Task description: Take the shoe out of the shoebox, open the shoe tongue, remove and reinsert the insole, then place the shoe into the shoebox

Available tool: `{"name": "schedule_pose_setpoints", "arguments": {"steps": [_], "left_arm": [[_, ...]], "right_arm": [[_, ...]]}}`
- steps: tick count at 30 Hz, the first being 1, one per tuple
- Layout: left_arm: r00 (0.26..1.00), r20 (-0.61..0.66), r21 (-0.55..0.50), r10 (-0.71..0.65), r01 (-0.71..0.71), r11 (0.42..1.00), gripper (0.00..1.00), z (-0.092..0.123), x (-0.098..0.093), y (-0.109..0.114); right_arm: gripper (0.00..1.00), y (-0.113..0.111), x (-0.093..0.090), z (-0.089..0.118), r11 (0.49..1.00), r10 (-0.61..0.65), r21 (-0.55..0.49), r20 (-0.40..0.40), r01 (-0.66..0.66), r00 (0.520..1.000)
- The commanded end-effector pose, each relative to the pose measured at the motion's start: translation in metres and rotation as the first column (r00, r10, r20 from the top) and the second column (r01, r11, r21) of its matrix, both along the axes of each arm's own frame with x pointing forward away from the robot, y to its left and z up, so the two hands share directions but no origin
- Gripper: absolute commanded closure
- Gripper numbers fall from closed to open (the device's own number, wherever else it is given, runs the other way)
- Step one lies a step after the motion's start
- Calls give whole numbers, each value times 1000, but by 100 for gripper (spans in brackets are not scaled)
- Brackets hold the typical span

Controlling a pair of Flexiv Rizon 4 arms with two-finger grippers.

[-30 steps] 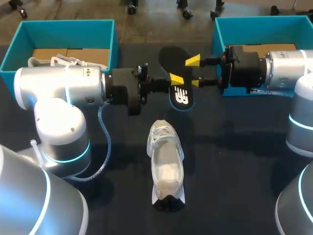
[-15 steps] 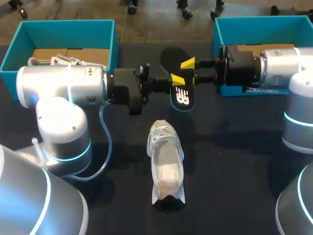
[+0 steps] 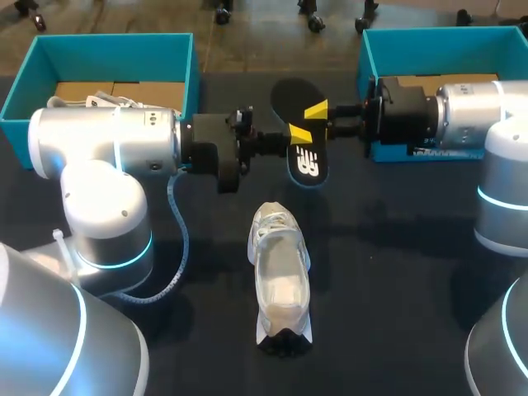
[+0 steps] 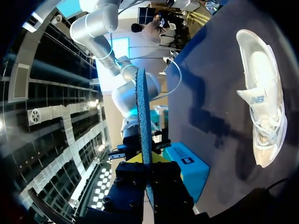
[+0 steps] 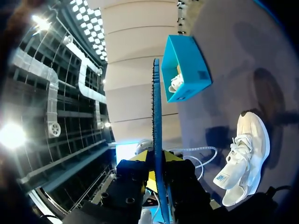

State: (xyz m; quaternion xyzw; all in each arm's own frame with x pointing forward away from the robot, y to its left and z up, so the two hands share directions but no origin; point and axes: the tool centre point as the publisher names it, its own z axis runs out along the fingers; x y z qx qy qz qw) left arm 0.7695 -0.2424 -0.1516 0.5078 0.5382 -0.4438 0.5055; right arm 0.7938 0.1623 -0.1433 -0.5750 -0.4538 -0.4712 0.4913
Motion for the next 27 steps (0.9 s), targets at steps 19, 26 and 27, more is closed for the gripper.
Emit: {"name": "schedule_pose_setpoints", "arguments": {"steps": [19, 26, 27], "left_arm": [[1000, 0, -1, 1, -1, 1000, 100, 0, 1, 0], [1000, 0, -1, 1, -1, 1000, 100, 0, 1, 0], [1000, 0, -1, 1, -1, 1000, 100, 0, 1, 0]], "right_arm": [[94, 0, 3, -3, 1000, -7, 7, 7, 7, 1000], [100, 0, 4, -4, 1000, -5, 9, 9, 5, 1000], [100, 1, 4, -4, 1000, -4, 9, 9, 4, 1000]]}}
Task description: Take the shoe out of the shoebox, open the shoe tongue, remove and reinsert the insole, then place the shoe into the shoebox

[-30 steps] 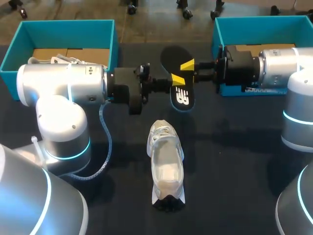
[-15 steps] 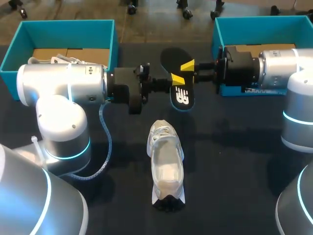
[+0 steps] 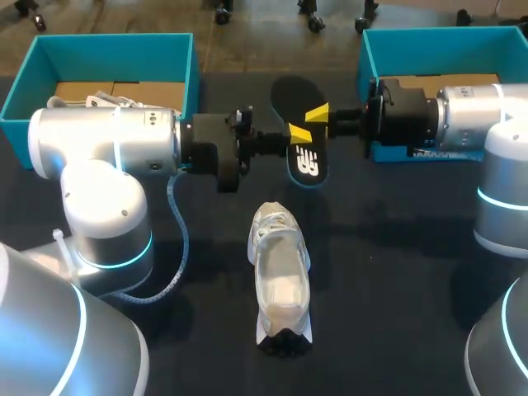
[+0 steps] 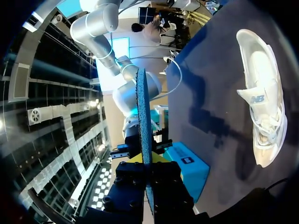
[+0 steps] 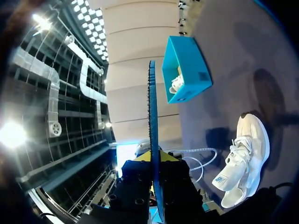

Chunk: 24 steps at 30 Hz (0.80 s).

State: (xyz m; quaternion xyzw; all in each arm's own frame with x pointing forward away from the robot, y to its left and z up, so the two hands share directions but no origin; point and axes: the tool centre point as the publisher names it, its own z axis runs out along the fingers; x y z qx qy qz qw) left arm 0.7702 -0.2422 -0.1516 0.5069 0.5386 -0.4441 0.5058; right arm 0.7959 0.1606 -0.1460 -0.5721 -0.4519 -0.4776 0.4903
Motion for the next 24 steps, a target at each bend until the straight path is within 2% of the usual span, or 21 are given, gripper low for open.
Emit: {"name": "schedule_pose_setpoints", "arguments": {"steps": [1, 2, 3, 4, 8, 13, 19, 22, 23, 24], "left_arm": [[1000, 1, 0, -1, 1, 1000, 100, 0, 0, 0], [1000, 1, 0, -1, 1, 1000, 76, 0, 0, 0], [1000, 0, 1, 0, 0, 1000, 28, 0, 0, 0], [1000, -4, 4, 2, -2, 1000, 0, 0, 0, 1], [999, -33, 17, 4, -4, 1000, 0, 7, 1, 12], [997, -73, 71, -13, 18, 997, 0, 12, 3, 39], [995, -95, 197, -41, 59, 979, 0, 14, 11, 76], [992, -99, 271, -76, 100, 957, 0, 16, 15, 90], [992, -58, 357, -112, 125, 926, 0, 16, 21, 99], [992, -58, 357, -112, 125, 926, 0, 16, 21, 99]], "right_arm": [[100, 2, 2, -1, 1000, 3, 0, 0, -3, 1000], [100, 3, 2, -1, 1000, 3, 0, -1, -3, 1000], [100, 3, 2, -1, 1000, 4, 1, -1, -4, 1000], [100, 3, 2, -1, 1000, 4, 2, -1, -4, 1000], [100, 3, 1, -3, 1000, 3, 2, -2, -3, 1000], [100, 0, -3, -9, 1000, -6, 11, -3, 6, 1000], [100, 1, -9, -23, 1000, -5, 18, 0, 5, 1000], [100, 1, -11, -30, 1000, -5, 25, 0, 5, 1000], [100, 3, -12, -35, 1000, -2, 28, 3, 2, 1000], [100, 4, -13, -38, 1000, 3, 29, 8, -3, 1000]]}}
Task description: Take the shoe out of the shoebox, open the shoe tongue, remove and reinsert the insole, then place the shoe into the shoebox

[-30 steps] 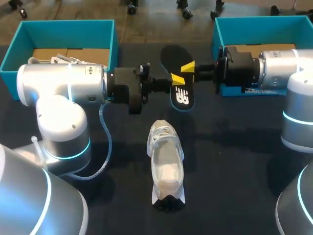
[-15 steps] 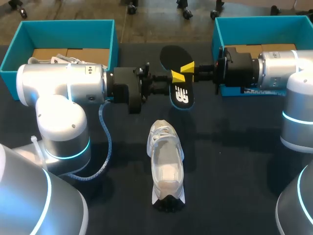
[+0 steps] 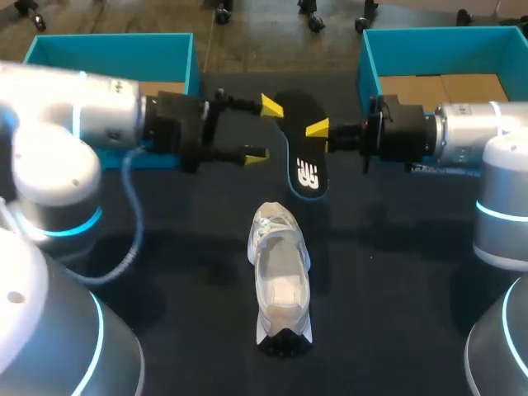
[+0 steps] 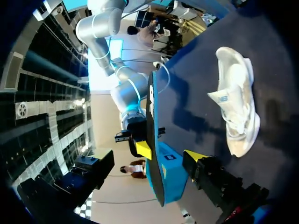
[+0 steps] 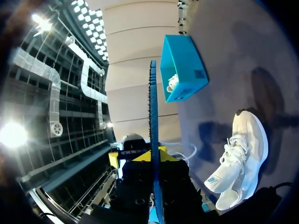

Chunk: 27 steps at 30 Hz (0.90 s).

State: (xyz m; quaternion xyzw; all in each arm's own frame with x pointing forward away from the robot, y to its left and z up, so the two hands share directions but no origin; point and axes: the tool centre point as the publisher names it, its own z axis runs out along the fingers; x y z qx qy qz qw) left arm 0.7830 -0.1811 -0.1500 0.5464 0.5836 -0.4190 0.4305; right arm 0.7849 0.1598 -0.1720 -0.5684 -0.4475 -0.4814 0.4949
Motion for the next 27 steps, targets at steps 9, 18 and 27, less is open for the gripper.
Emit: {"name": "schedule_pose_setpoints", "arguments": {"steps": [9, 18, 27], "left_arm": [[996, 16, 181, -93, 89, 979, 0, 14, 8, 38], [993, 41, 316, -113, 94, 944, 0, 50, 26, 34], [974, 152, 690, -169, 17, 723, 0, 74, 58, 17]], "right_arm": [[100, 10, -3, -21, 1000, 4, 10, 21, -4, 1000], [100, 13, -3, -33, 1000, 25, 7, 18, -25, 1000], [100, 18, -13, -55, 998, 55, 14, 28, -55, 998]]}}
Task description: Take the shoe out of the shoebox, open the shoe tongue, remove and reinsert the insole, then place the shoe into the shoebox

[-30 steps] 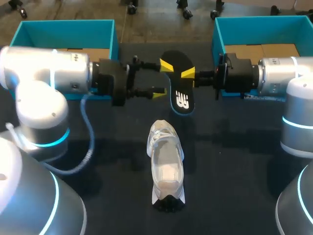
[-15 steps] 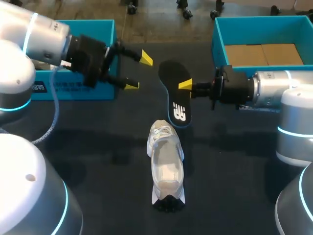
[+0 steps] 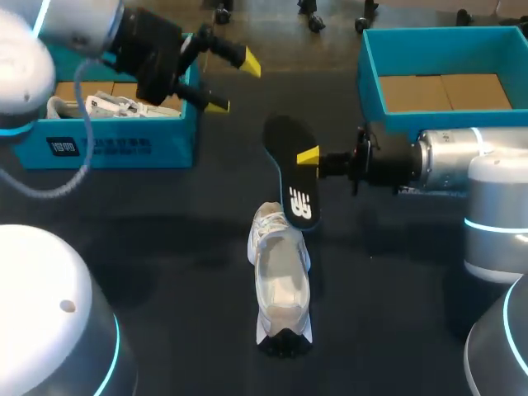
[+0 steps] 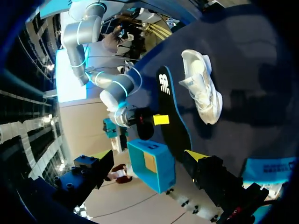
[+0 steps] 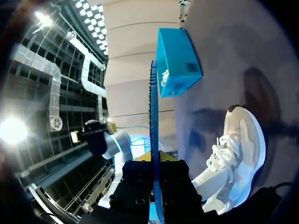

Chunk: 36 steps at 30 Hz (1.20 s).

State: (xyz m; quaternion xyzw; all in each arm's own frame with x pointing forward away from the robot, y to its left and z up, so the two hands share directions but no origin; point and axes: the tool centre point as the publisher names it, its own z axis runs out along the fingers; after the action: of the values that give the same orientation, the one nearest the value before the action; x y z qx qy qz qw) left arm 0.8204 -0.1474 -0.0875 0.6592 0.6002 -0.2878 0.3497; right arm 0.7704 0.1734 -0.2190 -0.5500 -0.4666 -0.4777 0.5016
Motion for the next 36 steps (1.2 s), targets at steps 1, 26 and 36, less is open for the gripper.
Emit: {"name": "schedule_pose_setpoints", "arguments": {"steps": [1, 26, 36], "left_arm": [[996, 83, 391, -42, 6, 921, 0, 12, 20, -17], [992, -101, 723, 76, 20, 691, 0, 0, 33, -66], [984, -78, 772, 161, -43, 634, 0, -15, 31, -82]], "right_arm": [[100, 4, 2, -8, 1000, 7, 10, 1, -7, 1000], [100, 4, 2, -8, 1000, 7, 10, 1, -7, 1000], [100, 4, 2, -8, 1000, 7, 10, 1, -7, 1000]]}}
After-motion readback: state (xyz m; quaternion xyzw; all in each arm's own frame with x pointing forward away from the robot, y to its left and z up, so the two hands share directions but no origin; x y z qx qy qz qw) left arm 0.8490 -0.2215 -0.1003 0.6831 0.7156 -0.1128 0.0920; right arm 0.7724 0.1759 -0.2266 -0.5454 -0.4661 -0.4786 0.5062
